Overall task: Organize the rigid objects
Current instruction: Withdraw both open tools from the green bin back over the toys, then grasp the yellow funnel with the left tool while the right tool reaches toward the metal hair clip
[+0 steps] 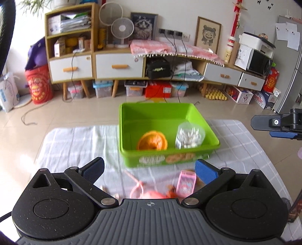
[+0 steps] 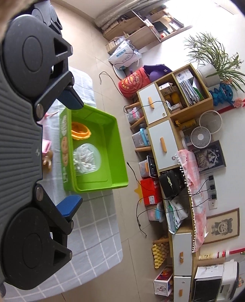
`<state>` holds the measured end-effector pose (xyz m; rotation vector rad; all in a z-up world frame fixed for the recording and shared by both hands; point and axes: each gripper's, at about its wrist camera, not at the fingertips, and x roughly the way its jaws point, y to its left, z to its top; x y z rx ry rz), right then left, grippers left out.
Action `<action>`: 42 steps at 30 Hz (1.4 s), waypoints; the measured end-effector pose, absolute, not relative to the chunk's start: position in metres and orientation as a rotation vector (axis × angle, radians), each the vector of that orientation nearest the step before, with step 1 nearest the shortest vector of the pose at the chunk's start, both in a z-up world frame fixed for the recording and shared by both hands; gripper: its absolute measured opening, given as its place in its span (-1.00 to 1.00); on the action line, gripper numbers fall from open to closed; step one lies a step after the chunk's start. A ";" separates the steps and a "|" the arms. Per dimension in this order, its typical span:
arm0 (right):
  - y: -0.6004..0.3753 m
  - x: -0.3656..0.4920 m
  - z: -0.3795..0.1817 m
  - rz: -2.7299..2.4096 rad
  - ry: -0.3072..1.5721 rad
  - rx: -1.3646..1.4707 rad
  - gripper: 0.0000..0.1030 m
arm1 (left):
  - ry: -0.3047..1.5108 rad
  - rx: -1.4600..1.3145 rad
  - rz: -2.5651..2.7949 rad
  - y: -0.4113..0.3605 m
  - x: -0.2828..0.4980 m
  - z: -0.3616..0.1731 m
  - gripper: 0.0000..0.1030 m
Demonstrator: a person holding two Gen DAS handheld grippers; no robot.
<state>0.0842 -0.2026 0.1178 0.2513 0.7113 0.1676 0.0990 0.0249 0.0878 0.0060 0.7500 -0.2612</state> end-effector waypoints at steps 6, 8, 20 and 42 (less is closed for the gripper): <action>-0.197 0.064 0.102 0.175 0.698 0.176 0.51 | 0.765 0.013 -0.275 0.026 0.076 0.071 0.96; -0.193 0.057 0.095 0.176 0.683 0.140 0.52 | 0.758 0.020 -0.282 0.027 0.067 0.065 0.96; -0.202 0.037 0.061 0.205 0.631 0.177 0.61 | 0.777 0.013 -0.359 0.030 0.041 0.021 0.96; -0.197 0.045 -0.004 0.247 0.852 0.048 0.61 | 0.838 0.043 -0.446 0.024 0.043 -0.030 0.96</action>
